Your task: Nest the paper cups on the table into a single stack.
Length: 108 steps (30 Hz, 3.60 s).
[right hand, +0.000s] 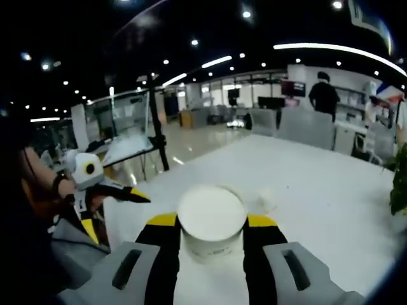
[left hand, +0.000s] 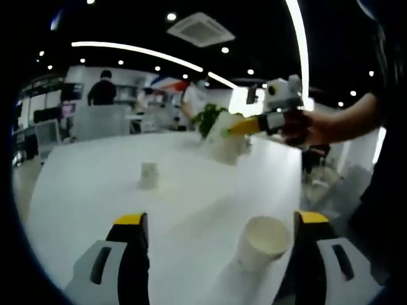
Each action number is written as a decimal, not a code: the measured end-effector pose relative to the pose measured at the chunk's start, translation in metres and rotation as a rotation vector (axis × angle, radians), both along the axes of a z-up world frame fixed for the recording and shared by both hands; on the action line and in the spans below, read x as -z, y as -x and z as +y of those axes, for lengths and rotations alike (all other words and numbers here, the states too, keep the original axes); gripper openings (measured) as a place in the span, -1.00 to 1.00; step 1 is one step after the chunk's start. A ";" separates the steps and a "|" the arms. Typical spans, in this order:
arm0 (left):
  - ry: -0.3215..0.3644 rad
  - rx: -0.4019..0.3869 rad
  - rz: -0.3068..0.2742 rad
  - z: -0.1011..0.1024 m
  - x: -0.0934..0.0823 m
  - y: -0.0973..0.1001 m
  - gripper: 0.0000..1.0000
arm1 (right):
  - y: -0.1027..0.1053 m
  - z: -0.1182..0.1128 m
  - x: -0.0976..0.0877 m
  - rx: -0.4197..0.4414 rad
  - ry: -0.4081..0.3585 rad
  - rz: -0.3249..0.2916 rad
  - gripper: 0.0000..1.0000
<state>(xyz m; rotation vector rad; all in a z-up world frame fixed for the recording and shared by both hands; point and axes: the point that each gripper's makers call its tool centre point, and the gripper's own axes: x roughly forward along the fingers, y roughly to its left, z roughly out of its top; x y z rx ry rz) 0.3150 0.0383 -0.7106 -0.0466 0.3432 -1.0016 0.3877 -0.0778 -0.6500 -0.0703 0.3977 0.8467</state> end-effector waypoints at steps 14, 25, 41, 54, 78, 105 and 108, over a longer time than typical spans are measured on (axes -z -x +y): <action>0.029 0.034 0.010 -0.012 -0.004 0.013 0.79 | 0.032 0.016 -0.001 -0.034 -0.095 0.030 -0.30; 0.084 0.087 0.031 -0.027 -0.016 0.024 0.67 | 0.045 0.032 -0.012 -0.066 -0.186 0.032 -0.30; 0.170 0.164 0.082 -0.042 -0.032 0.038 0.40 | 0.059 0.048 -0.019 -0.120 -0.252 0.040 -0.30; 0.229 0.178 0.094 -0.045 -0.045 0.045 0.16 | 0.072 0.056 -0.017 -0.165 -0.313 0.099 -0.30; 0.319 0.211 0.127 -0.038 -0.067 0.045 -0.35 | 0.087 0.052 -0.016 -0.164 -0.460 0.194 -0.30; 0.342 0.246 0.145 -0.039 -0.082 0.042 -0.54 | 0.098 0.047 -0.013 -0.179 -0.493 0.223 -0.30; 0.338 0.254 0.149 -0.039 -0.082 0.042 -0.58 | 0.099 0.047 -0.013 -0.181 -0.499 0.231 -0.30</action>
